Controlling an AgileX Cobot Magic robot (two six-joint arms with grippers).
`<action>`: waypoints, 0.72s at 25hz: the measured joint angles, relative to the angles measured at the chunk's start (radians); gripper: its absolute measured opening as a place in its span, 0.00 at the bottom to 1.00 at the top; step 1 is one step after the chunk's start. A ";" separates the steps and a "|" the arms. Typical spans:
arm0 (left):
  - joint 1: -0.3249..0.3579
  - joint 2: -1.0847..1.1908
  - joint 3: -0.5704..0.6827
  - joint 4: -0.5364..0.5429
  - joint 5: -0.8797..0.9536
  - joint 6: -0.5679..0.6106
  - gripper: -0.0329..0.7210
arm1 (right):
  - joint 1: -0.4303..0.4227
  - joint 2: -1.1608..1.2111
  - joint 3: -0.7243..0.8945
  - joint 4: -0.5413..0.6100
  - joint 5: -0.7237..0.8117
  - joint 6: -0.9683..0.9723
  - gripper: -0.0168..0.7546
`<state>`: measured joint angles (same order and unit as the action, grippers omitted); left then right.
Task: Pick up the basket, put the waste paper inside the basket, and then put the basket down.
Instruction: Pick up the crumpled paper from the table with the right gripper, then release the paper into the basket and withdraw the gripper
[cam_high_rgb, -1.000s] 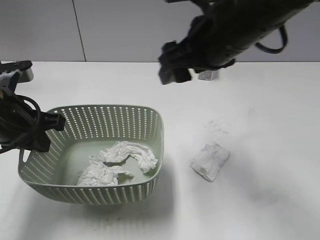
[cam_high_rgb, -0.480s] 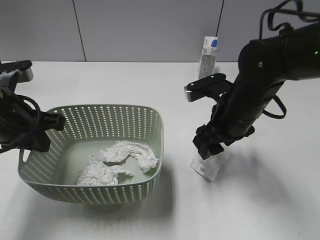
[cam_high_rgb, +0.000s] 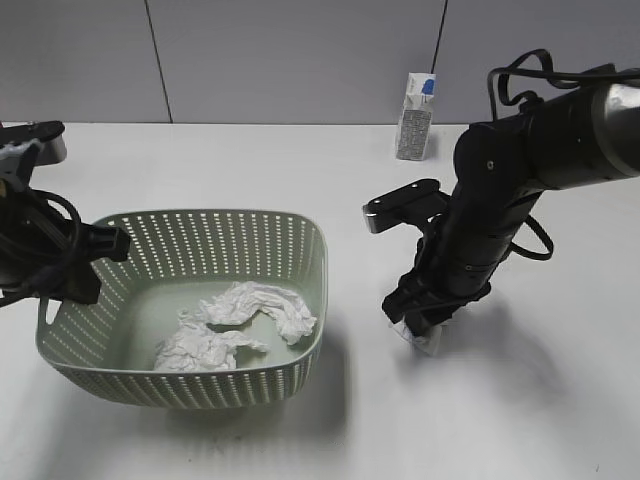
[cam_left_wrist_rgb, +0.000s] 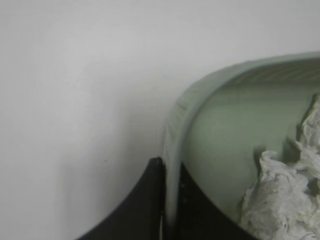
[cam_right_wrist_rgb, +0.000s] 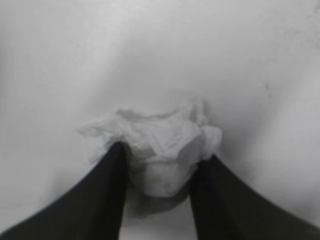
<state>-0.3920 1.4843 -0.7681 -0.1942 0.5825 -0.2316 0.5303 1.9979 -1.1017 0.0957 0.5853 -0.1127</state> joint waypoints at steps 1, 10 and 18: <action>0.000 0.000 0.000 0.000 0.000 0.000 0.05 | 0.000 0.001 0.000 0.001 -0.003 0.000 0.43; 0.000 0.000 0.000 -0.001 0.006 0.000 0.05 | 0.000 -0.115 0.006 0.044 0.004 0.014 0.05; 0.000 0.000 0.000 -0.001 0.008 0.000 0.05 | 0.017 -0.468 0.006 0.368 -0.076 -0.189 0.05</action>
<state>-0.3920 1.4843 -0.7681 -0.1951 0.5902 -0.2316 0.5478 1.5295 -1.0952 0.4633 0.5095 -0.3013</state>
